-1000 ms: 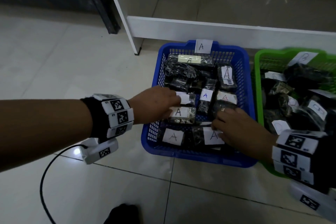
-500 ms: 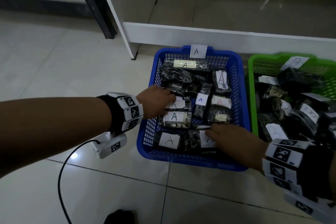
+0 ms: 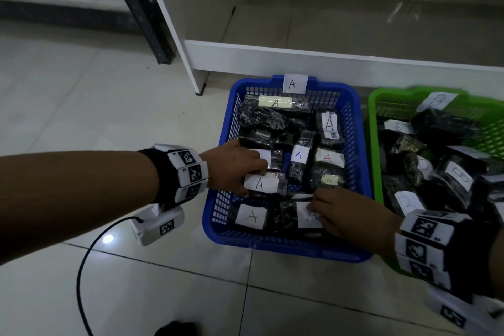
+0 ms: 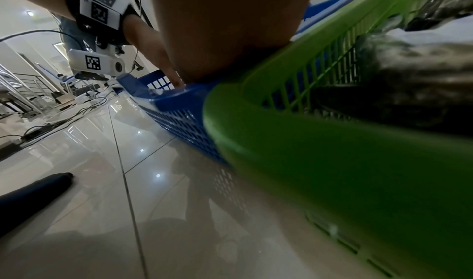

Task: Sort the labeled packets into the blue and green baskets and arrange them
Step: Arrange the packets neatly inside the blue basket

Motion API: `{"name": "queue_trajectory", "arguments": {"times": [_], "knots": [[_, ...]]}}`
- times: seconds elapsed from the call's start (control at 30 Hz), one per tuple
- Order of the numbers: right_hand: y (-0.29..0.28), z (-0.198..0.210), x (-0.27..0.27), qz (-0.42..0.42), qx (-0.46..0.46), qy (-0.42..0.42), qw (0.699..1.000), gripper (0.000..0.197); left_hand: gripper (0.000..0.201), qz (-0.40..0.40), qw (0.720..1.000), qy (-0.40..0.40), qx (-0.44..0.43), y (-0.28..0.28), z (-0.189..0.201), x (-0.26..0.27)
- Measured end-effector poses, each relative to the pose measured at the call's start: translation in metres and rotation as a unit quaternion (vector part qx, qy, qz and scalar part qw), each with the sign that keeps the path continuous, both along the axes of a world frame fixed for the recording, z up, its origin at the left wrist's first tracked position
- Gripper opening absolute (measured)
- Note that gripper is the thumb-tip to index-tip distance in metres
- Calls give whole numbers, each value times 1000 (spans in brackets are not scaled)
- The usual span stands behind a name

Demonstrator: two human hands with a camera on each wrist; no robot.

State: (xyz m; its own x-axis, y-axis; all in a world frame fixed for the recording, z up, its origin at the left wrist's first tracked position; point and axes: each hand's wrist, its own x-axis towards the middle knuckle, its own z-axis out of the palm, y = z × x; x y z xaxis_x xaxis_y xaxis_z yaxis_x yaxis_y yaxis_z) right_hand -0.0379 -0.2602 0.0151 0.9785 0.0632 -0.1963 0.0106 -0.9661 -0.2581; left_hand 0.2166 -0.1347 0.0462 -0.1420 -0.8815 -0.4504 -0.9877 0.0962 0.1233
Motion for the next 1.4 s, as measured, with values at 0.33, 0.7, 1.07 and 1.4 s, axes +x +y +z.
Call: {"name": "queue_trajectory", "arguments": {"times": [0.33, 0.7, 1.07, 1.4], "knots": [[2, 12, 3, -17, -36, 73, 997, 33, 37, 19, 990, 71, 119, 2, 1, -7], [6, 24, 5, -6, -67, 155, 986, 49, 48, -29, 995, -2, 96, -5, 3, -16], [-1, 11, -3, -15, -31, 19, 999, 27, 50, 87, 965, -56, -242, -49, 26, 24], [-5, 20, -4, -60, 56, -19, 996, 23, 45, 263, 935, 143, -188, -62, 32, 35]]}}
